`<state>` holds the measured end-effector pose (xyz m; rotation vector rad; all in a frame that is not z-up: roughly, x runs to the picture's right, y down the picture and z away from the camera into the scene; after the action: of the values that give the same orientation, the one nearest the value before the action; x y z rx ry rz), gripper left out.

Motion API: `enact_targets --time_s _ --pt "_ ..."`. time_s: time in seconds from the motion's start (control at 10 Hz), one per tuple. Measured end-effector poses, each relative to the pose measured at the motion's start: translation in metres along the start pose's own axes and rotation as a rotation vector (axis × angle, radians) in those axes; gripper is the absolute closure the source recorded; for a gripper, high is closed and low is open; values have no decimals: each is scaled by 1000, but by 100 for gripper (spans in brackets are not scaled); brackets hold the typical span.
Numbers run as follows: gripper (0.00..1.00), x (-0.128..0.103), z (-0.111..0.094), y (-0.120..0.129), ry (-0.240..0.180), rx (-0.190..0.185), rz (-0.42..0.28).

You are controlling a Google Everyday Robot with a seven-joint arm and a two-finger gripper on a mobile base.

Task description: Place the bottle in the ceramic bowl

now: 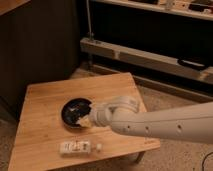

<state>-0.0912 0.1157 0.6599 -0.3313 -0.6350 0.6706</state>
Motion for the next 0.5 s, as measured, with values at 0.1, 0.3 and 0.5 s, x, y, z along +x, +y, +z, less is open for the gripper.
enact_targets --time_s 0.1,0.3,0.5 --pt "35 -1 -5 6 -45 -10 -52" --pt "35 -2 -10 10 -73 -14 -83" --pt "35 4 -23 8 -82 -30 -130"
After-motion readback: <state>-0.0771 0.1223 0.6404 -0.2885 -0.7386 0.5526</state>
